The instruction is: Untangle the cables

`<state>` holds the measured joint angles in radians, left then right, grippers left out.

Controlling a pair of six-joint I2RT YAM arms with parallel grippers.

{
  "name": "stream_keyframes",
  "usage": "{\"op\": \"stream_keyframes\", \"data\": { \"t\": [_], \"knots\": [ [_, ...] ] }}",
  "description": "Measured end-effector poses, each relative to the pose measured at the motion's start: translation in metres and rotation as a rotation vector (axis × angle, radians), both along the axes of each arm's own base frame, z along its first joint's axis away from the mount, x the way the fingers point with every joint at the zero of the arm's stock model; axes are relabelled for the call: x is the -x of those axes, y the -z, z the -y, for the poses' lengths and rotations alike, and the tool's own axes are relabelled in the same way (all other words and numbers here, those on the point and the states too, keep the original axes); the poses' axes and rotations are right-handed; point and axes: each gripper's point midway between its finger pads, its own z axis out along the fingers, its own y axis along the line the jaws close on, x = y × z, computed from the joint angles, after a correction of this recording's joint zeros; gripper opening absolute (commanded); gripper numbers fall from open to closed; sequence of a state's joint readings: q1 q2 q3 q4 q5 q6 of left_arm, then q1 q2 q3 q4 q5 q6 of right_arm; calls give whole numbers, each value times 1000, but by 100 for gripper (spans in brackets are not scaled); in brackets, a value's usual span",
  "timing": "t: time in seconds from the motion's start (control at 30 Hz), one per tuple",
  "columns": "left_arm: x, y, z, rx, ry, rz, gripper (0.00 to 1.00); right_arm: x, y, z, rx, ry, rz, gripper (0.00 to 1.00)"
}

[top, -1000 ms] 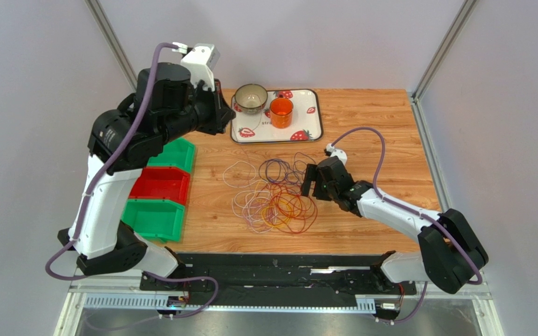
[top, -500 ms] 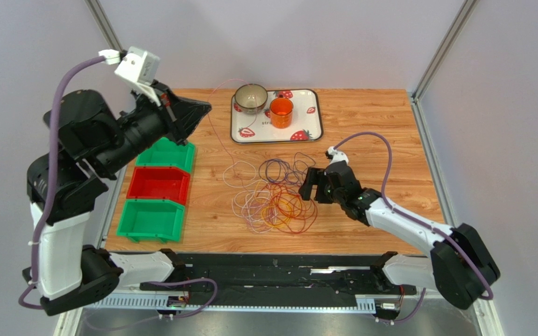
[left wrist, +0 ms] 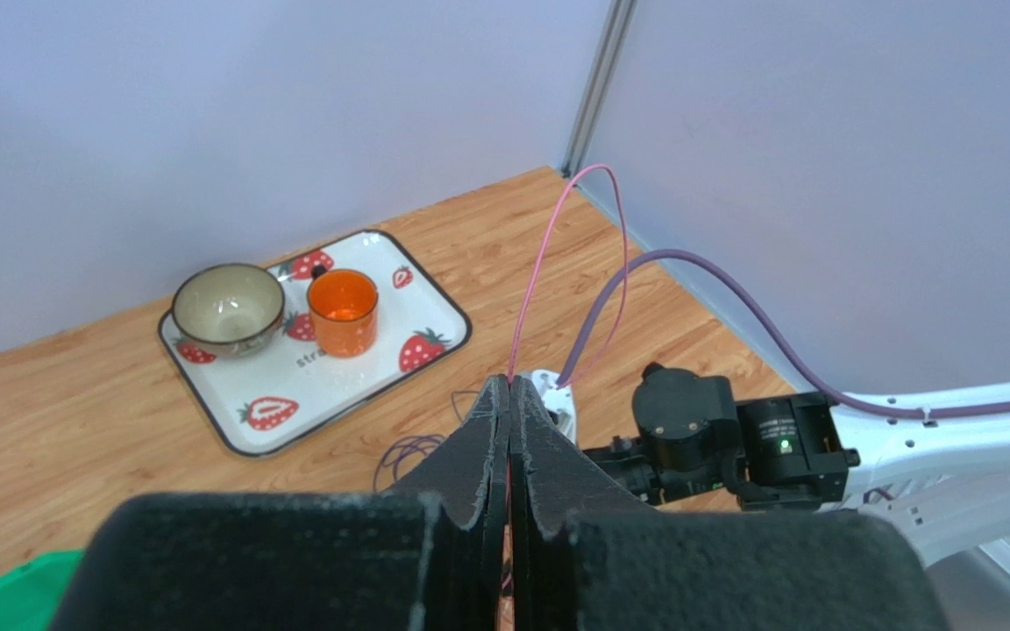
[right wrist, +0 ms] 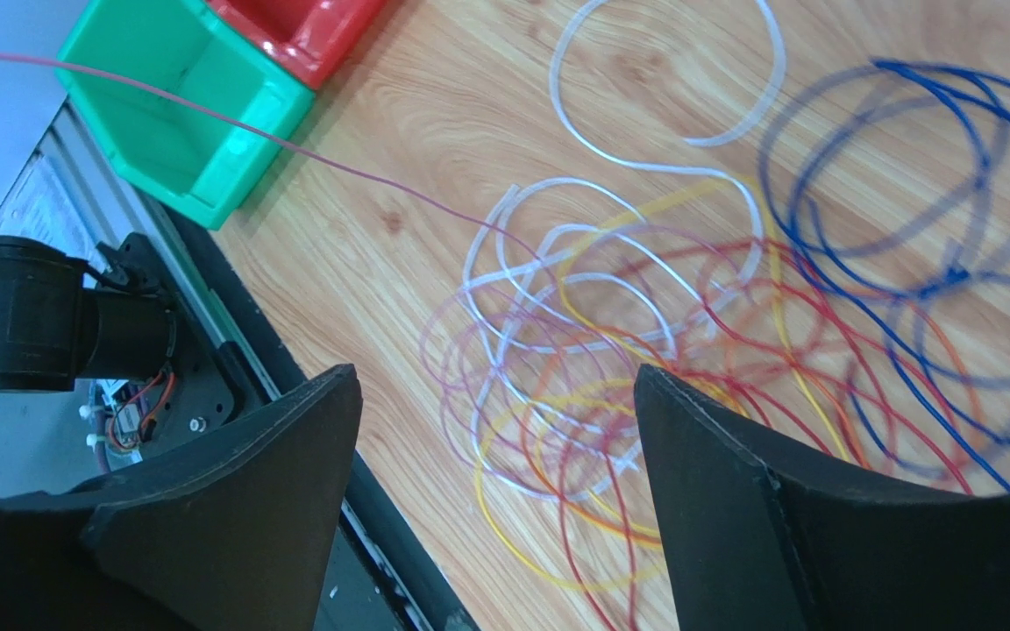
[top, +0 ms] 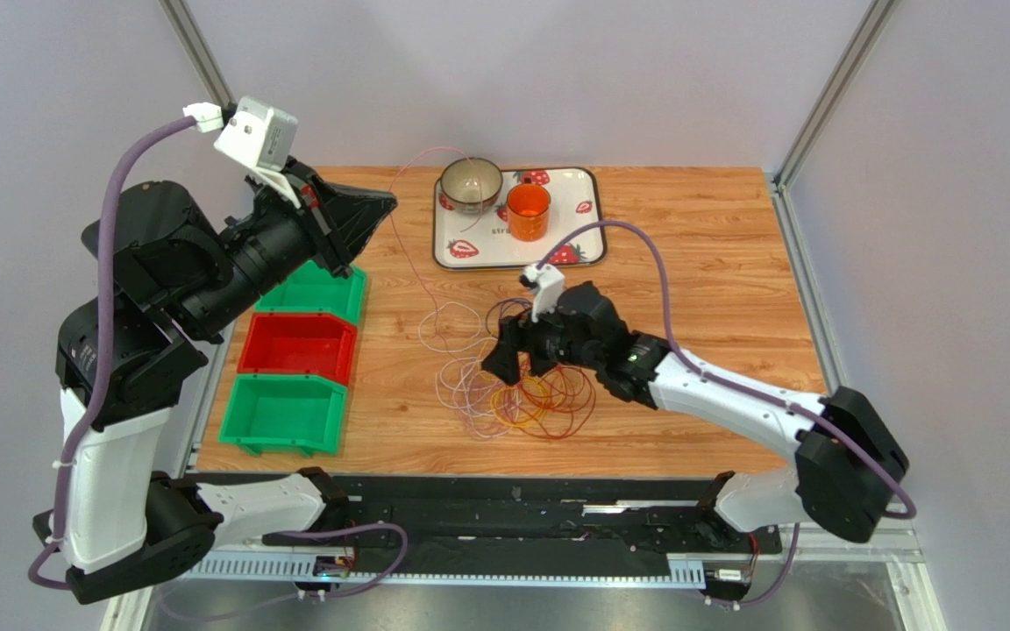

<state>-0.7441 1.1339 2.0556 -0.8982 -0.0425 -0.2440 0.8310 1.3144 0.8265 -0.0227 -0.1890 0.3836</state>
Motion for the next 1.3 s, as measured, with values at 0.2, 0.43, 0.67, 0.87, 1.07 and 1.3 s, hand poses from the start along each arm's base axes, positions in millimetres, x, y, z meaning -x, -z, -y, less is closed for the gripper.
{"op": "stream_keyframes", "data": {
  "t": [0.2, 0.43, 0.67, 0.87, 1.07, 1.3],
  "knots": [
    [1, 6, -4, -6, -13, -5, 0, -10, 1, -51, 6, -99, -3, 78],
    [9, 6, -16, 3, -30, 13, 0, -22, 8, -84, 14, -136, -13, 68],
    [13, 7, -26, 5, -54, 26, 0, -23, 13, -103, 21, -153, -14, 0],
    [14, 12, -32, -1, -72, 24, 0, -27, -8, -114, -15, -149, 4, 0],
    [19, 15, -42, 5, -100, 28, 0, -35, -41, -116, -28, -124, 44, 0],
    [26, 37, -62, 4, -157, 13, 0, -45, -155, -113, -140, -89, 206, 0]
  ]
}}
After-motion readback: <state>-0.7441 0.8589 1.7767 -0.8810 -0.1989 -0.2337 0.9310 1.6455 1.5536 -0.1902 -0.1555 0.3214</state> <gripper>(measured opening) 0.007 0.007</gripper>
